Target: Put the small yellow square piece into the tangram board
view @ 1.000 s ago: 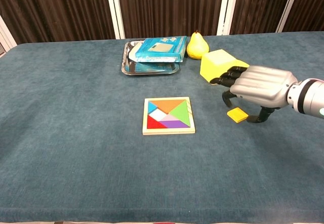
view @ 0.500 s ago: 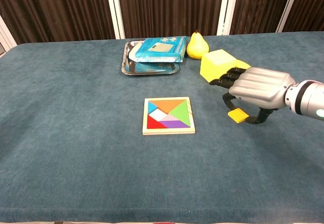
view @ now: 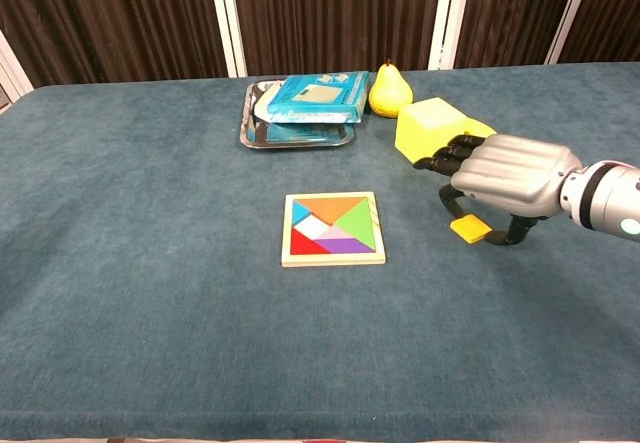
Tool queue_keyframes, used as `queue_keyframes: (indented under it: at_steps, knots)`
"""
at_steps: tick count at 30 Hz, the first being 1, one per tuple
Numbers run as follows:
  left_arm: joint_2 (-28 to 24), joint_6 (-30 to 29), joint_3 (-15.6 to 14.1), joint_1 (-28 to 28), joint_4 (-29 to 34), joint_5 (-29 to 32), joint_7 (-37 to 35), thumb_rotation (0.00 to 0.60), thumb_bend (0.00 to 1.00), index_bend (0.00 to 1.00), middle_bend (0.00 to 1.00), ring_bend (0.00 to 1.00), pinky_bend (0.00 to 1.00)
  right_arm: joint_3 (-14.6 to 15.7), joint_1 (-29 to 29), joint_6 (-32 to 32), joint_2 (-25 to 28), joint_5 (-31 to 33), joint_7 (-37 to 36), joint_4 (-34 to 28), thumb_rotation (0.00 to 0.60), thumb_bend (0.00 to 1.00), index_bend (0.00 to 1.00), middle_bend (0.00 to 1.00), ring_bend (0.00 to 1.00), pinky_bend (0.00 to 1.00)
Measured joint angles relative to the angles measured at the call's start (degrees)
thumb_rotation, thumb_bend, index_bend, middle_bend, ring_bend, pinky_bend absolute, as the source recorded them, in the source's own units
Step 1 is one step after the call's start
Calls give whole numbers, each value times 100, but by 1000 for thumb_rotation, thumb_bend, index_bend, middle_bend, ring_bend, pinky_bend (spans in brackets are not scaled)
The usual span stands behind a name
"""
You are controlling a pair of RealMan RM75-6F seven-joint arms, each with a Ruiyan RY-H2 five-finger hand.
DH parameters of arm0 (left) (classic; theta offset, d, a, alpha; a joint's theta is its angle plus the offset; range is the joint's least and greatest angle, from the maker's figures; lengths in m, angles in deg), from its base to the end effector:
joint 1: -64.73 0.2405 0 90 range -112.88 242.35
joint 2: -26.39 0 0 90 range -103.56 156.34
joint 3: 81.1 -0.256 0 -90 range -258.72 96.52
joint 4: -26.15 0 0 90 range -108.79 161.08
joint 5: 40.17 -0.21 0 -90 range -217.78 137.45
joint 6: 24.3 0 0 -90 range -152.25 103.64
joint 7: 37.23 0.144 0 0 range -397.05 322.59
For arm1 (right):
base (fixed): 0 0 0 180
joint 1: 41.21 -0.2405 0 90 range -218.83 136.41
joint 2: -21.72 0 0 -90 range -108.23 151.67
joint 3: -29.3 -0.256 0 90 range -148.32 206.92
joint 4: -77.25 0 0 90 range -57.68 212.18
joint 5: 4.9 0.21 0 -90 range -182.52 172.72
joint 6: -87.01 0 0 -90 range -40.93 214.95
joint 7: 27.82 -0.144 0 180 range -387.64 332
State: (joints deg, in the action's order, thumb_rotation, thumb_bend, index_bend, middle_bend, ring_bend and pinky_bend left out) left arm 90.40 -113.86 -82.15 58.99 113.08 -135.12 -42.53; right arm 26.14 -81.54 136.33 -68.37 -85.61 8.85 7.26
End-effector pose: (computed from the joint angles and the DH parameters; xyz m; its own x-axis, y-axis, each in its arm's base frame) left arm -0.3073 0.1712 0.1598 0.4049 -0.0066 0.9143 0.8997 -0.1753 -0.3997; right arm -0.2071 -0.3372 -0.0332 0.9014 -0.0080 0.4330 -0.3558 -0.5837 0.7299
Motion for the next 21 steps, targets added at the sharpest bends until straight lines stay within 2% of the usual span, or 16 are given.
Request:
queue_keyframes:
  at_steps: [6,11,16,21]
  knots:
    - [-49,54,25,-40,43,20,-25,600,435,0,0,0,125,-22,-3,192,10,-70,-109,-143,600,480,727,23,0,0]
    - [-99,47,53,-50,87,43,-50,600,435,0,0,0,125,-88,-26,452,88,-221,-174,-520,600,480,731,32,0,0]
    - [-125,23,47,-37,96,33,-73,600,435,0,0,0,125,-305,-174,562,43,-239,-53,-850,600,481,731,35,0,0]
    - [-91,-20,32,-2,26,23,-81,600,435,0,0,0,125,-547,-485,442,-307,-92,317,-917,600,480,730,35,0,0]
